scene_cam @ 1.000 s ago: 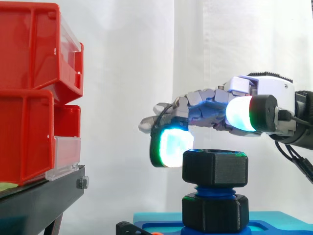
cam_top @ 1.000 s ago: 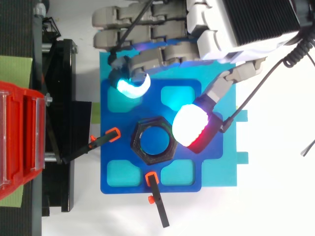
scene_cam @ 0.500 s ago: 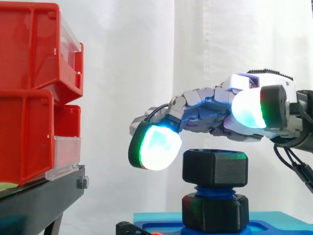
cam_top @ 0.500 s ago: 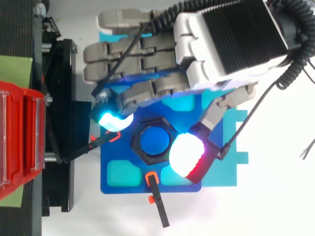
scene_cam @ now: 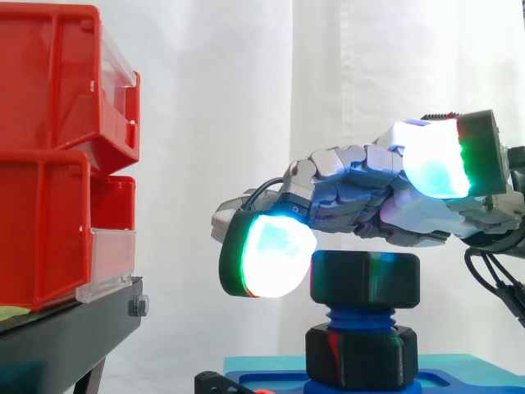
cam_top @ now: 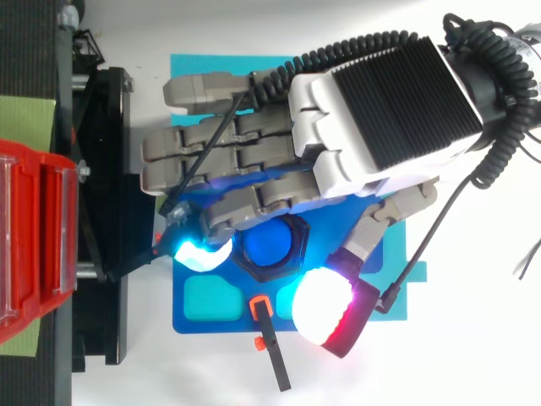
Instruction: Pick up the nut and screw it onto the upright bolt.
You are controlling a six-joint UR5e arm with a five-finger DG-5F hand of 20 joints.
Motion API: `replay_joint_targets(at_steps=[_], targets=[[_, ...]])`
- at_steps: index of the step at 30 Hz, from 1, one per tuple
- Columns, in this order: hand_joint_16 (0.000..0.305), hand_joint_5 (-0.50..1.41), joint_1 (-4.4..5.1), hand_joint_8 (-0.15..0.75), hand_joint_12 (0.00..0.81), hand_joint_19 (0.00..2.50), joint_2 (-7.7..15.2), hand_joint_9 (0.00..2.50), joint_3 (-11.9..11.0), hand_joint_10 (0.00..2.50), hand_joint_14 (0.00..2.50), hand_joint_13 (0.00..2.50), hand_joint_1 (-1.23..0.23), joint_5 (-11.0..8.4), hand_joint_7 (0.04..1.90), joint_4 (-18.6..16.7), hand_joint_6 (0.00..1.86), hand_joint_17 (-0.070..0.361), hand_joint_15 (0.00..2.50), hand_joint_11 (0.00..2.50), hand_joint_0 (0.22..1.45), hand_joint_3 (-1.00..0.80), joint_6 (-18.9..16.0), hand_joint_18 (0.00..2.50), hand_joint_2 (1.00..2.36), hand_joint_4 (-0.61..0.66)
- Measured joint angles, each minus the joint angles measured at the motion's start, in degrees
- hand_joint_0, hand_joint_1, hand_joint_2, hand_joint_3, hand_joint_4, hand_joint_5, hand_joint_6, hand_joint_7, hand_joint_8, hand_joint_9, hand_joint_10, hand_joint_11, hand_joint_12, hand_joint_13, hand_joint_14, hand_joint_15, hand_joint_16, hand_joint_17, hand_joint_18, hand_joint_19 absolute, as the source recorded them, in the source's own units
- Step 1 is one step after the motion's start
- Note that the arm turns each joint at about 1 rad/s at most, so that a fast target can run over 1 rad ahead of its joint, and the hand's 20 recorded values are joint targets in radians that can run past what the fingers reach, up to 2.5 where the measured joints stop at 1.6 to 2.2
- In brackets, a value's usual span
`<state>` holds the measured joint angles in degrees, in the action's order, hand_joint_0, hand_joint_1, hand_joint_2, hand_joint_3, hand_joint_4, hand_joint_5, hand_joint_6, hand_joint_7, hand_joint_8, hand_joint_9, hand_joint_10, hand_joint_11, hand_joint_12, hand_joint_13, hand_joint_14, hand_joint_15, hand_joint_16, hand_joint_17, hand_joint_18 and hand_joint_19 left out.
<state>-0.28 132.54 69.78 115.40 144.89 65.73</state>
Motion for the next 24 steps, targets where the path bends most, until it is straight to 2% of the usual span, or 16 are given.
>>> replay_joint_targets(at_steps=[9, 24], targets=[[0.038, -0.16, -0.04, 0.244, 0.311, 0.00, 0.00, 0.35, 0.00, 0.00, 0.00, 0.19, -0.15, 0.12, 1.17, -0.10, 0.50, 0.085, 0.00, 0.00, 0.50, -0.50, -0.24, 0.00, 1.00, 0.24], [0.035, -0.15, -1.16, 0.251, 0.307, 0.00, 0.00, 0.38, 0.00, 0.00, 0.00, 0.22, -0.19, 2.21, 1.23, -1.61, 0.50, 0.079, 0.00, 0.00, 0.50, -0.50, -0.25, 0.00, 1.00, 0.24]])
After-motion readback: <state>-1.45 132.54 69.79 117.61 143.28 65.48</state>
